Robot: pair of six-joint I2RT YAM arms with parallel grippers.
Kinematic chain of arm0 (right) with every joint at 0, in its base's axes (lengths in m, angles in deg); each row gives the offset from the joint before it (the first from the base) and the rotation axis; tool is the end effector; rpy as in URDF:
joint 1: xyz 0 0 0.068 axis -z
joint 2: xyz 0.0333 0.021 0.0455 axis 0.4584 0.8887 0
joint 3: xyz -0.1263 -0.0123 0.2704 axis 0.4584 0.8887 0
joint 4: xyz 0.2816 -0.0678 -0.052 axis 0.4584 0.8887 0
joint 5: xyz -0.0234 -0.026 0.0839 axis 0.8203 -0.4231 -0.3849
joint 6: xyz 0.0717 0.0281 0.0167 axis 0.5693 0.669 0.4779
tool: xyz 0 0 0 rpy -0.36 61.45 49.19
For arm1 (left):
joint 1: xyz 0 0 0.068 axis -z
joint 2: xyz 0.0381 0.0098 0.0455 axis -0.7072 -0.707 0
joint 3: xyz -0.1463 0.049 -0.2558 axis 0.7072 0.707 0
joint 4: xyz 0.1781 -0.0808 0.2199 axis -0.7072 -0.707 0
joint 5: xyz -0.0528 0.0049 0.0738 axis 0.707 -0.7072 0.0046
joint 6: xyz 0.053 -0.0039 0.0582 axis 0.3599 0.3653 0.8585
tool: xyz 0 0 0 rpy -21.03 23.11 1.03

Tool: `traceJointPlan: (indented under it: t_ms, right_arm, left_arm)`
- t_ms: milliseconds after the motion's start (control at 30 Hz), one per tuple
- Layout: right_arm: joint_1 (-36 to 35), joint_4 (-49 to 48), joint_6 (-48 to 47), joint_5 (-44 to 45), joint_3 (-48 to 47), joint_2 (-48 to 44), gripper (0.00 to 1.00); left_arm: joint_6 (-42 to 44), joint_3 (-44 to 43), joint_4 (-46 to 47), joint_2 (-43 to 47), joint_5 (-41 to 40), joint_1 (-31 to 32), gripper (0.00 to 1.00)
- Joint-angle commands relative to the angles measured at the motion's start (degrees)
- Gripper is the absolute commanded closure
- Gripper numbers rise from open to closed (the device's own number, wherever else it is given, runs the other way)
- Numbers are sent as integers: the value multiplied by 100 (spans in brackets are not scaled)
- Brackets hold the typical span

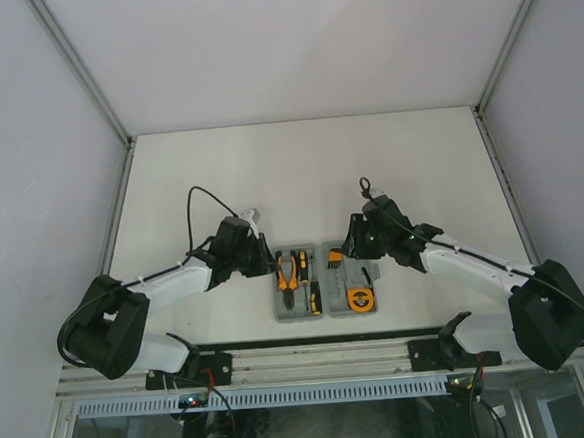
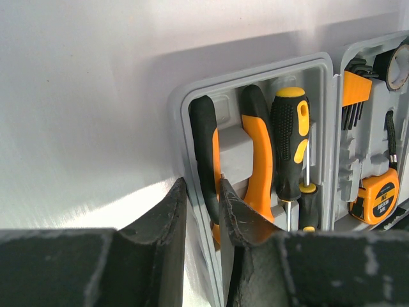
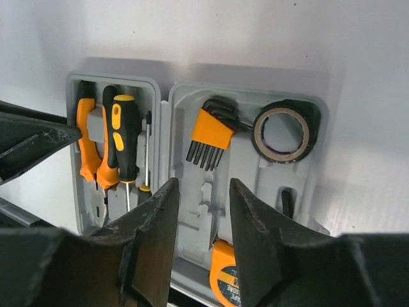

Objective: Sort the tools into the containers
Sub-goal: Place the engineering item in the storage box.

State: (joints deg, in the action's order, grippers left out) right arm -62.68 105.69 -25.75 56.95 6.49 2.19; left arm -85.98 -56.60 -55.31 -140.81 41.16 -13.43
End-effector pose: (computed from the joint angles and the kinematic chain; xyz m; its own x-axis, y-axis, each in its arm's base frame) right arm 0.2355 0.1702 0.1903 -0.8375 0.1609 -0.5222 -0.1024 0.8925 0.4392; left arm 0.2444 -0.1644 0.1326 -0.8825 -0.1286 -0.4524 0.1252 0.8630 -0.4895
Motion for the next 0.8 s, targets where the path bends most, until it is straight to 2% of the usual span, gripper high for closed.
traceJointPlan:
  t_ms: [0, 233, 767]
  right_arm:
    - [-4, -342, 363, -251, -378, 426, 64]
    - [-98, -479, 195, -68, -611, 1009, 64]
    - [-245, 108, -111, 457, -1361, 1998, 68]
  left_arm:
    - [169, -64, -353, 17, -129, -32, 82]
    - [169, -66, -344, 17, -134, -31, 82]
    - [143, -80, -317, -20, -91, -36, 82]
